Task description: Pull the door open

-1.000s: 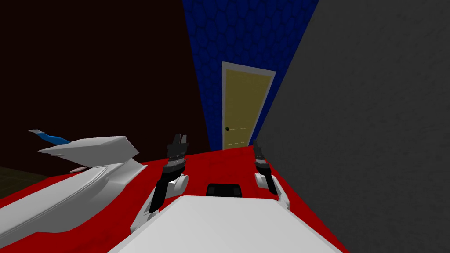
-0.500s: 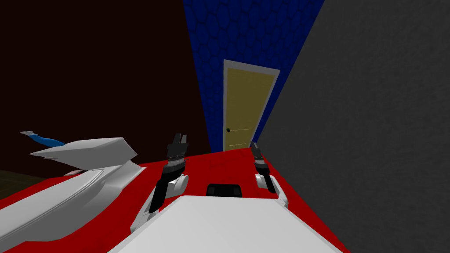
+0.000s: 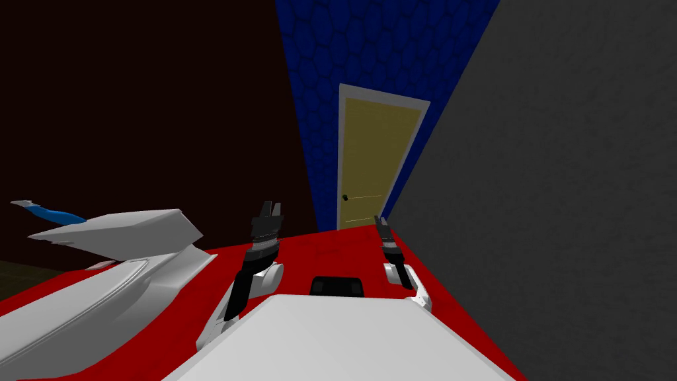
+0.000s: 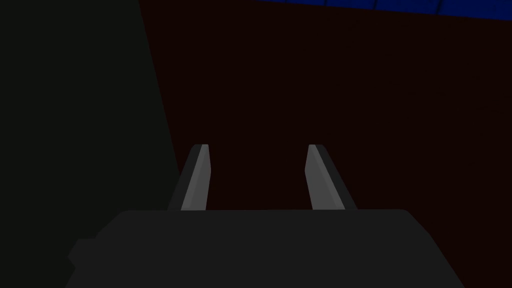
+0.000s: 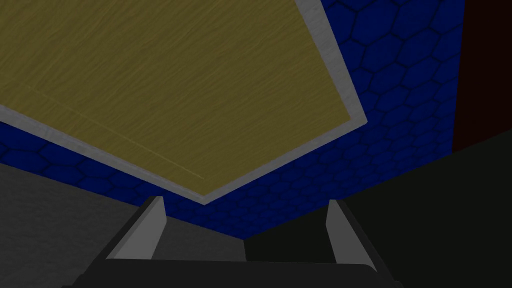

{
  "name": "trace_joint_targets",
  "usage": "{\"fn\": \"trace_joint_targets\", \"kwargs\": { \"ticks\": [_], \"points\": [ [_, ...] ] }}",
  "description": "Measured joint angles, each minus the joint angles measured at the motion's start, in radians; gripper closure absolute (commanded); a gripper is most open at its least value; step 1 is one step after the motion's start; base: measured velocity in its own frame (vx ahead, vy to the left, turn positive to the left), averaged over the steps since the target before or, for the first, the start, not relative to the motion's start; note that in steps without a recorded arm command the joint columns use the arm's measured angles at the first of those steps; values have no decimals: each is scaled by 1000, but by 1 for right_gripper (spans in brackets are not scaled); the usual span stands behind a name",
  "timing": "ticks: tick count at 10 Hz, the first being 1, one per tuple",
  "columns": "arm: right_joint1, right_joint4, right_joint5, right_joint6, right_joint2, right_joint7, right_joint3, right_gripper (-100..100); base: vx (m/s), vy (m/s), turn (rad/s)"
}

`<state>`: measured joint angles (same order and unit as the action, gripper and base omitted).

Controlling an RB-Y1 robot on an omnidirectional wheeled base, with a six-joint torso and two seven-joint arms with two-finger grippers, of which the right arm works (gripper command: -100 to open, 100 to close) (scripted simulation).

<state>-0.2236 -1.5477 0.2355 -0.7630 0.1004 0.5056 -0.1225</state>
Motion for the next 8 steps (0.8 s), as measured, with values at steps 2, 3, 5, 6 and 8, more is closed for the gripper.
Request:
{"fn": "trace_joint_targets", "kwargs": {
  "ticks": [2,3,5,6,8],
  "points": [
    [18,58,32,-8,4,44,-18,-100,139,44,14],
    [27,84,45,-12,4,62,-25,-100,110,14,19],
    [36,129,67,-23,6,94,-38,-100,104,45,11],
    [46,160,78,-33,7,111,-46,-100,109,46,10],
    [58,192,102,-31,6,141,-55,-100,86,46,14]
  ]
}}
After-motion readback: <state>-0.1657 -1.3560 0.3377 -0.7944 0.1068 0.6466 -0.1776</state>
